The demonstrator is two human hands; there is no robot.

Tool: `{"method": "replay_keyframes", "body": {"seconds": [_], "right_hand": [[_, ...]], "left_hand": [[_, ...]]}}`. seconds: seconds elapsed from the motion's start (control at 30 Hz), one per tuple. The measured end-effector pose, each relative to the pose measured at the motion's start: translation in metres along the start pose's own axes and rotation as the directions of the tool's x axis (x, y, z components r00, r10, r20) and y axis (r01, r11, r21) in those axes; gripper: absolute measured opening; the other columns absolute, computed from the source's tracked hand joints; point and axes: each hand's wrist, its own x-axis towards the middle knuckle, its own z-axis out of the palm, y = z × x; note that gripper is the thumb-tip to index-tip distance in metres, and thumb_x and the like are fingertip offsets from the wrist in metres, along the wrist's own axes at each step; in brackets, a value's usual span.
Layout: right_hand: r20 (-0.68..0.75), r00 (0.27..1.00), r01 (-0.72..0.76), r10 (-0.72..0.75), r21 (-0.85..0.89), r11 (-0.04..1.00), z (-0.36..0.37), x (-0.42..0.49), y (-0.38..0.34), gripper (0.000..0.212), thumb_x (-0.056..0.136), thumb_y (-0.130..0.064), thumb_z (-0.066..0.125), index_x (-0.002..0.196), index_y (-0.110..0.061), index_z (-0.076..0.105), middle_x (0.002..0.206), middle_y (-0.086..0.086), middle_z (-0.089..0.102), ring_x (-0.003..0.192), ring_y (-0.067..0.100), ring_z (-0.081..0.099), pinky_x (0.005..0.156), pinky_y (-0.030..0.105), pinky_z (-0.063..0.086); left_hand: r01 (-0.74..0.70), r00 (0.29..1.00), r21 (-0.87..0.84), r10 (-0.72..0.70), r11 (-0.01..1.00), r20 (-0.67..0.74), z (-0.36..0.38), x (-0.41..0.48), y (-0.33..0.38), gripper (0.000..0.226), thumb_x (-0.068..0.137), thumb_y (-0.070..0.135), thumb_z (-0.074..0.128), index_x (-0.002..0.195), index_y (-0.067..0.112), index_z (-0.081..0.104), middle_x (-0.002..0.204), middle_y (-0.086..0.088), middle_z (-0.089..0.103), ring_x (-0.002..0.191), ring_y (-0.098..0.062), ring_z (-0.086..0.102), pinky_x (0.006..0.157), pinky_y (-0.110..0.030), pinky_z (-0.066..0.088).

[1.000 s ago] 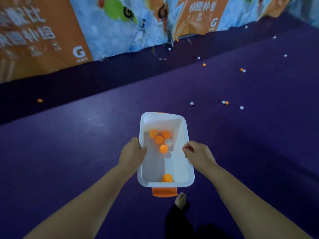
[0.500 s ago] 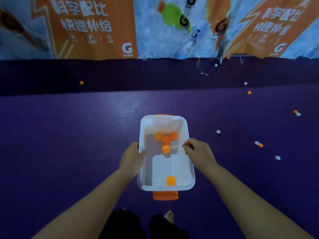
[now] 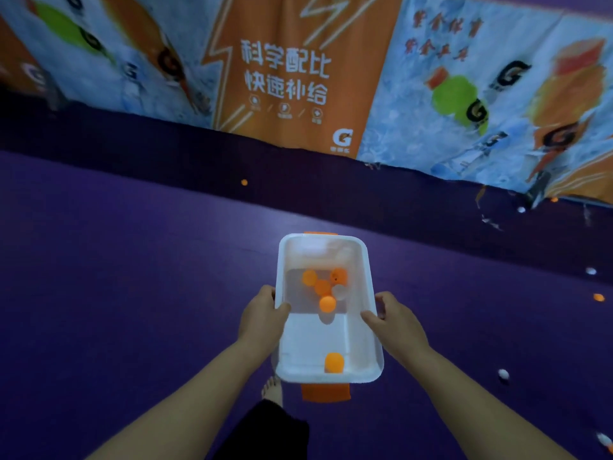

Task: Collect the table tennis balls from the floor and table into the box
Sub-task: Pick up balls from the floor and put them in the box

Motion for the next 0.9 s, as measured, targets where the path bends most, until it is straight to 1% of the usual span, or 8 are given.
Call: {"method": "replay_keyframes", "body": {"seconds": [0.1,0.17,0.23,0.33,0.5,0.6,0.77,0.9], "right_hand": [[0.021,1.000,0.018,-0.017,-0.017,1.000,0.002,0.052,-0.053,0.039,0.088,-0.043,0.055,0.119,-0.021,0.047,0.097,-0.004,0.060,0.084,0.013,0.060,0.072,0.037,0.056],[0.015,1.000,0.026,-0.026,-0.007,1.000,0.000,0.085,-0.085,0.036,0.088,-0.041,0.056,0.116,-0.021,0.048,0.096,-0.003,0.061,0.083,0.014,0.060,0.071,0.037,0.056],[0.013,0.999,0.030,-0.030,0.003,1.000,-0.004,0.115,-0.112,0.032,0.088,-0.039,0.056,0.113,-0.020,0.049,0.094,-0.003,0.060,0.082,0.015,0.059,0.068,0.035,0.054],[0.010,0.999,0.037,-0.037,0.010,0.999,-0.010,0.163,-0.140,0.027,0.087,-0.037,0.057,0.108,-0.021,0.049,0.093,-0.003,0.061,0.081,0.016,0.059,0.069,0.038,0.054],[0.042,0.998,0.054,-0.055,0.017,0.998,-0.022,0.258,-0.173,0.021,0.087,-0.035,0.057,0.102,-0.023,0.048,0.092,-0.002,0.060,0.082,0.017,0.059,0.068,0.036,0.051],[0.078,0.995,0.059,-0.063,0.053,0.997,-0.031,0.324,-0.195,0.018,0.087,-0.033,0.057,0.098,-0.021,0.050,0.092,-0.001,0.060,0.082,0.017,0.059,0.066,0.035,0.049],[0.145,0.983,0.101,-0.115,0.099,0.990,-0.050,0.429,-0.246,0.012,0.086,-0.026,0.058,0.090,-0.015,0.055,0.087,0.001,0.062,0.079,0.019,0.060,0.070,0.041,0.052],[0.169,0.972,0.145,-0.161,0.103,0.984,-0.060,0.502,-0.294,0.011,0.084,-0.024,0.059,0.083,-0.015,0.053,0.081,0.001,0.060,0.073,0.019,0.058,0.062,0.035,0.047]], "left_hand": [[-0.010,1.000,-0.014,0.010,1.000,-0.020,-0.041,0.061,0.015,0.011,0.090,0.023,0.055,0.094,0.013,0.052,0.083,-0.001,0.060,0.073,-0.019,0.059,0.061,-0.035,0.049],[-0.025,0.999,-0.005,0.025,1.000,-0.035,-0.063,0.100,0.027,0.008,0.091,0.022,0.054,0.092,0.015,0.051,0.079,0.002,0.058,0.068,-0.014,0.056,0.054,-0.030,0.043],[-0.036,0.998,0.007,0.036,0.999,-0.044,-0.080,0.136,0.039,0.007,0.091,0.022,0.054,0.092,0.016,0.050,0.077,0.004,0.056,0.066,-0.012,0.053,0.051,-0.028,0.039],[-0.026,0.998,0.003,0.026,1.000,-0.049,-0.095,0.186,0.053,0.010,0.091,0.023,0.055,0.094,0.014,0.051,0.077,0.002,0.057,0.066,-0.013,0.054,0.051,-0.028,0.039],[-0.001,0.998,-0.032,-0.001,0.999,-0.057,-0.104,0.269,0.077,0.013,0.091,0.023,0.055,0.096,0.012,0.052,0.083,-0.001,0.060,0.071,-0.017,0.056,0.054,-0.029,0.042],[0.025,0.996,-0.033,-0.028,0.999,-0.080,-0.109,0.322,0.098,0.011,0.090,0.022,0.054,0.096,0.013,0.052,0.080,0.001,0.058,0.067,-0.014,0.054,0.053,-0.028,0.041],[0.102,0.989,-0.038,-0.106,0.994,-0.103,-0.134,0.410,0.141,0.011,0.091,0.024,0.053,0.095,0.015,0.050,0.082,0.002,0.057,0.066,-0.010,0.051,0.051,-0.025,0.037],[0.146,0.982,-0.036,-0.150,0.989,-0.113,-0.163,0.480,0.164,0.017,0.090,0.030,0.054,0.090,0.013,0.049,0.076,0.003,0.054,0.064,-0.012,0.050,0.051,-0.027,0.037]]}}
